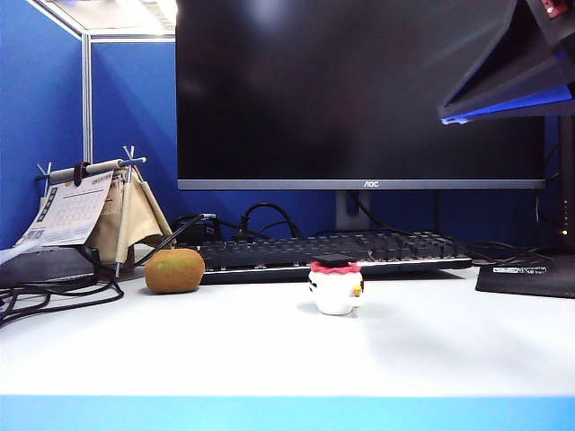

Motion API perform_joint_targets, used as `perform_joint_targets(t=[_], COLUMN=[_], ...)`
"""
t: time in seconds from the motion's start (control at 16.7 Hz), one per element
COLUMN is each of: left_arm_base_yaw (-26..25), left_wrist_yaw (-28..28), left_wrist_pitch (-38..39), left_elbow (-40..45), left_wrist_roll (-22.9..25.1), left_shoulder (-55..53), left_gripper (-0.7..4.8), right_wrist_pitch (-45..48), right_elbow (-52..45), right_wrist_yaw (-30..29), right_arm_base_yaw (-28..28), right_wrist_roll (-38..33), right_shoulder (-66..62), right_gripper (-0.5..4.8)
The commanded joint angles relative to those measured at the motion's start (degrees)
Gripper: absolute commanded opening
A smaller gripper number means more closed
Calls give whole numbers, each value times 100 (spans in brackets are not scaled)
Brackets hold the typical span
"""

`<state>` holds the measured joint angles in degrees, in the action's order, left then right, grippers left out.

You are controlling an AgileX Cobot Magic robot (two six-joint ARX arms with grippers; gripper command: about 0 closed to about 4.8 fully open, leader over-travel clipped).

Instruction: Place the kiwi on top of the doll with a flat head.

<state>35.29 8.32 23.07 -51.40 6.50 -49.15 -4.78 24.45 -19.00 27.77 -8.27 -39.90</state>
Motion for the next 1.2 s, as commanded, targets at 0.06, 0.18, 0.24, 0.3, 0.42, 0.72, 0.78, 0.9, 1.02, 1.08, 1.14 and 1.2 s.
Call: perform_joint_targets(t=[0.06,0.18,0.24,0.3,0.42,0.72,0.78,0.9,1.02,1.08,1.14,1.2], left_arm_base_yaw=[-859,-1274,-1325,-1421,-1416,-1403,-1403,-1403,-1403,-1403,-1403,-1403], left_wrist_yaw=[-382,-380,-356,-319,-415,-599,-778,-970,-984,-981,-949,-903], left_wrist_pitch=[2011,2457,2490,2500,2507,2730,2793,2857,2914,3012,3128,3237], left_elbow=[-1213,-1888,-2166,-2568,-3467,-5023,-5123,-5128,-5128,-5128,-5128,-5128], left_wrist_roll=[1012,1281,1285,1303,1045,417,437,527,514,463,435,435], left_shoulder=[-1377,-2330,-2736,-3300,-4347,-5873,-6026,-6304,-6581,-6714,-6885,-7060], left_gripper=[479,479,479,479,479,479,479,479,479,479,479,479], right_wrist_pitch=[24,22,26,26,-70,-697,-822,-964,-964,-960,-957,-957], right_elbow=[31,31,31,31,31,31,31,31,31,31,31,31], right_wrist_yaw=[-343,-568,-592,-756,-927,-1309,-1309,-1309,-1414,-1419,-1412,-1403], right_arm_base_yaw=[0,0,0,4,17,24,24,24,24,24,24,24], right_wrist_roll=[15,-138,-164,-190,-223,-214,-214,-219,-223,-223,-223,-223], right_shoulder=[20,20,17,7,13,17,17,20,20,20,20,20], right_gripper=[23,23,23,23,23,189,252,267,267,267,267,267])
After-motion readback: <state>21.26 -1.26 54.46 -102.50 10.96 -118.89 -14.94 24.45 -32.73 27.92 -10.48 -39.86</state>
